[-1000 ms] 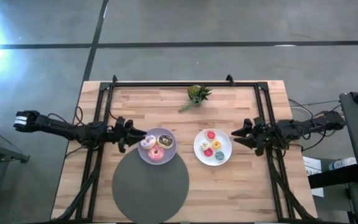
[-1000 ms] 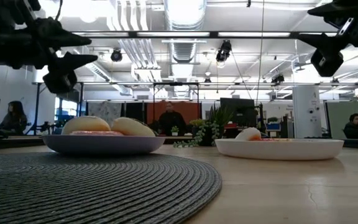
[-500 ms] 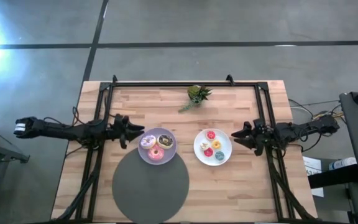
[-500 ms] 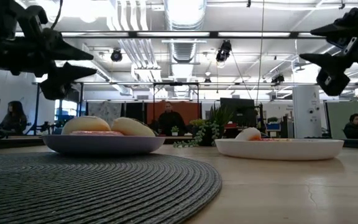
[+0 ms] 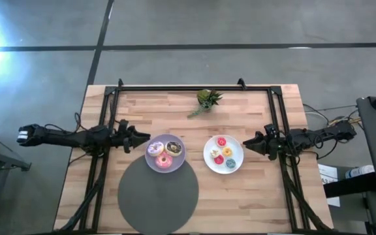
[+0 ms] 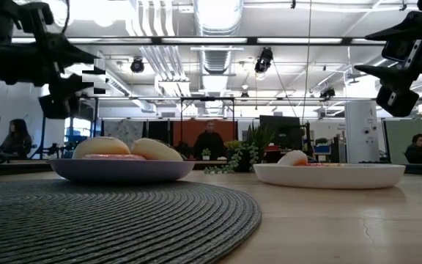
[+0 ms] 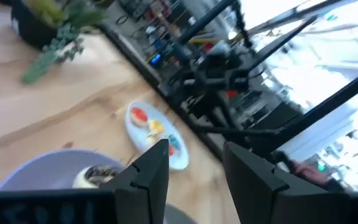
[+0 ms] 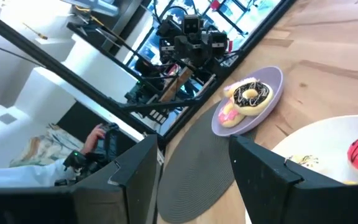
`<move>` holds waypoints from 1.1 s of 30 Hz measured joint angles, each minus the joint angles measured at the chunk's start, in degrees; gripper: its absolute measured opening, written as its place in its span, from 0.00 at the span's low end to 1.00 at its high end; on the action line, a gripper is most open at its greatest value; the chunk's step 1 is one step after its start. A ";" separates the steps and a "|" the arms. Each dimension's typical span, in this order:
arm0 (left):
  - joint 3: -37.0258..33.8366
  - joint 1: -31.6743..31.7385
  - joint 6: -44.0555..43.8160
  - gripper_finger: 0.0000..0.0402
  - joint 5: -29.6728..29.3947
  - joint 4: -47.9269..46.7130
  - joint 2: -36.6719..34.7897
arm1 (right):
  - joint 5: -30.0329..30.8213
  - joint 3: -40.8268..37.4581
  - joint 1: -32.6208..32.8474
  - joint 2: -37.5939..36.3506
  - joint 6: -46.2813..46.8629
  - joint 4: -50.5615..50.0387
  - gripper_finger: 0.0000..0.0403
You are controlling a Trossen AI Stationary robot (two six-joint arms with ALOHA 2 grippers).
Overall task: Pick & Place donuts
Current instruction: Return to Home Position
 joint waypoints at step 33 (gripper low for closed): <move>-0.15 0.51 0.03 0.31 0.09 -4.28 -17.33 | -0.14 -0.07 -8.26 -0.04 -0.04 0.16 0.48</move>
